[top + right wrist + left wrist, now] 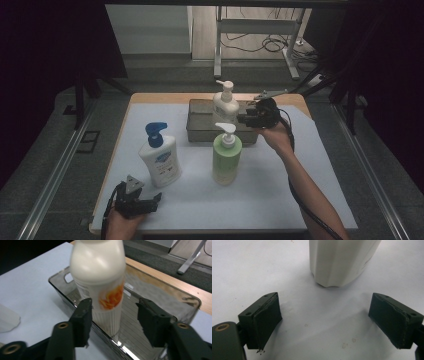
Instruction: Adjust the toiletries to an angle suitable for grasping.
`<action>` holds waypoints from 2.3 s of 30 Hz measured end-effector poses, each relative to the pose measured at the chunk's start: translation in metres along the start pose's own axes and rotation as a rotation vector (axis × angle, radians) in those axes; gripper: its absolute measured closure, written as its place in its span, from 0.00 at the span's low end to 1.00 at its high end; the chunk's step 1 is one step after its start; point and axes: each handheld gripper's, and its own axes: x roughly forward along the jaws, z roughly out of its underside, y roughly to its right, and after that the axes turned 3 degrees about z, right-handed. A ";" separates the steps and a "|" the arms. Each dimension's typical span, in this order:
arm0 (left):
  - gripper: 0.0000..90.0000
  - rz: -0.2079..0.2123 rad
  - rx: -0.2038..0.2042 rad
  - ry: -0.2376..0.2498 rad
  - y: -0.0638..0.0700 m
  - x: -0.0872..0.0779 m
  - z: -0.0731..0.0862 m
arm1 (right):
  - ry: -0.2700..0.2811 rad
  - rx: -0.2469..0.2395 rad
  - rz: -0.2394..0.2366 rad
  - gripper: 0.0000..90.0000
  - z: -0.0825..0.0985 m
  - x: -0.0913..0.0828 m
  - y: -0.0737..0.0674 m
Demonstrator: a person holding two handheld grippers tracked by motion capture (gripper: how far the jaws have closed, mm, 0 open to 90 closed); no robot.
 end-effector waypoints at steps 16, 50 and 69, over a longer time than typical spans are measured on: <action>0.11 0.001 0.000 0.000 0.000 0.000 0.000 | -0.064 0.008 0.039 0.98 0.013 0.032 0.007; 0.11 0.001 -0.002 0.001 0.000 0.000 0.000 | -0.156 0.059 0.006 0.99 0.013 0.086 0.004; 0.11 0.001 -0.002 0.000 0.000 0.000 0.000 | -0.158 0.052 -0.009 0.97 0.001 0.102 -0.002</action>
